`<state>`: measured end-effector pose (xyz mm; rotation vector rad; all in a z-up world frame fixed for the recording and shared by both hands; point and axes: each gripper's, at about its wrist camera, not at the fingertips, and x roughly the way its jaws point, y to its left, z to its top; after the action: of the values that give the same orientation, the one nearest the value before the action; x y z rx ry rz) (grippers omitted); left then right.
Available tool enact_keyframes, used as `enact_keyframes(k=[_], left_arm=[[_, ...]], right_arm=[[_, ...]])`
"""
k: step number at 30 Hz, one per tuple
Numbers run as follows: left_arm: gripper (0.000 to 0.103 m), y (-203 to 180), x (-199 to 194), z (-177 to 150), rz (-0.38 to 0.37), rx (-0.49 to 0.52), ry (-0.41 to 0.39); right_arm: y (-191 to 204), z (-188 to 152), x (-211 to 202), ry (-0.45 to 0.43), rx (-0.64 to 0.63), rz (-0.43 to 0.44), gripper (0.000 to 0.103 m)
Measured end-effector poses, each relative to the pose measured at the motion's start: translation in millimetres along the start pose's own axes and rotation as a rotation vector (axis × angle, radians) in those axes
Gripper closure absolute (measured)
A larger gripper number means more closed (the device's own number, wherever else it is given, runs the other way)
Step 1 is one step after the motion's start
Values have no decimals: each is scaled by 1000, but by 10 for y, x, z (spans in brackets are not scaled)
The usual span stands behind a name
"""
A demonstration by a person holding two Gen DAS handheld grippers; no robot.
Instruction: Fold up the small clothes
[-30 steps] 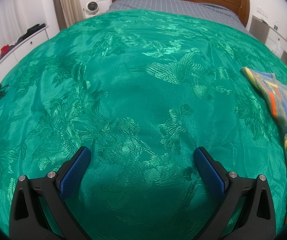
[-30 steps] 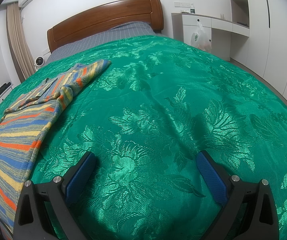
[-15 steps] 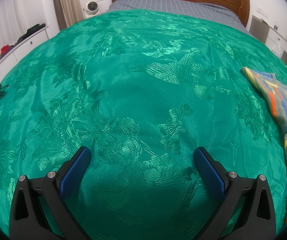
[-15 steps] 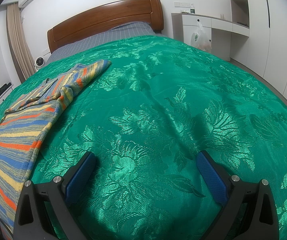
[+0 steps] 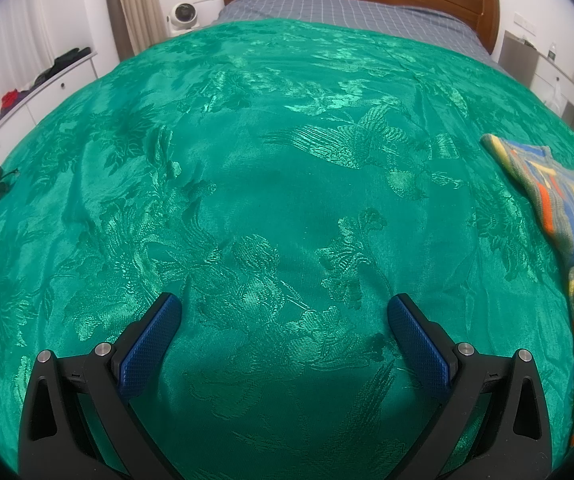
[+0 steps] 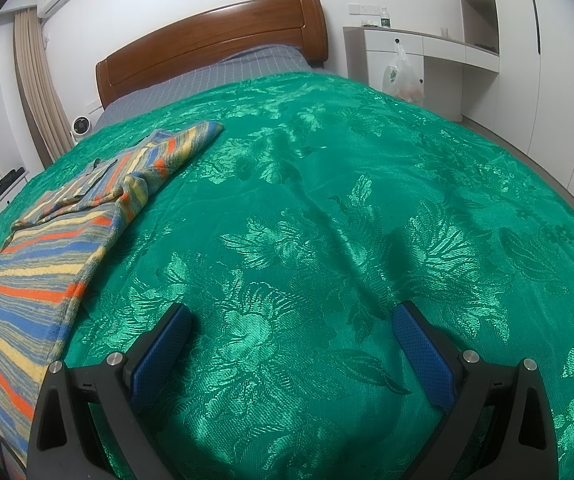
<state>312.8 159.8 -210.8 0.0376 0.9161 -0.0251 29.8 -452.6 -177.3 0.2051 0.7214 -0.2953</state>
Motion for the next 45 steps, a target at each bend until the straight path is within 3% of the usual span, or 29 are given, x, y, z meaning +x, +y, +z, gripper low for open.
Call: enact_keyframes(k=[15, 18, 21, 23, 26, 28, 29, 31, 32, 35, 37, 38, 39, 40, 43, 45], left_arm=[[0, -7, -2, 4, 4, -8, 1], [2, 29, -70, 39, -24, -18, 65], [12, 54, -437, -77, -139, -1, 102], [11, 16, -888, -316, -260, 52, 129], [5, -170, -1431, -864, -402, 140, 189], [6, -362, -1548, -1270, -467, 165, 285], [10, -456, -1557, -1432, -480, 172, 329], [29, -640, -1550, -1689, -494, 191, 399], [38, -746, -1539, -1811, -492, 211, 430], [42, -917, -1559, -1986, -450, 263, 434], [65, -973, -1576, -2023, -404, 298, 423], [93, -963, -1566, -2030, -406, 299, 428], [99, -925, -1555, -2035, -437, 278, 449], [99, -883, -1559, -2011, -450, 255, 450], [100, -745, -1643, -1980, -492, 204, 449], [101, -657, -1705, -1912, -559, 120, 462]], right_arm=[[3, 5, 3, 5, -3, -4, 3], [23, 43, 22, 33, -8, -10, 3], [73, 185, 9, 133, -45, -1, 4], [134, 275, -205, 162, -86, 51, 4], [320, 259, -693, 185, -165, 181, 4], [451, 94, -909, 289, -164, 274, 4], [505, -15, -962, 345, -156, 304, 4], [616, -299, -1023, 461, -143, 336, 5], [661, -445, -1024, 514, -130, 335, 8], [692, -665, -949, 599, -50, 338, 23], [687, -748, -858, 623, 16, 345, 29], [693, -767, -801, 641, 32, 353, 47], [721, -809, -736, 671, 36, 362, 63], [749, -847, -692, 700, 26, 357, 99], [786, -822, -787, 706, 3, 363, 97], [768, -714, -939, 682, 20, 376, 97]])
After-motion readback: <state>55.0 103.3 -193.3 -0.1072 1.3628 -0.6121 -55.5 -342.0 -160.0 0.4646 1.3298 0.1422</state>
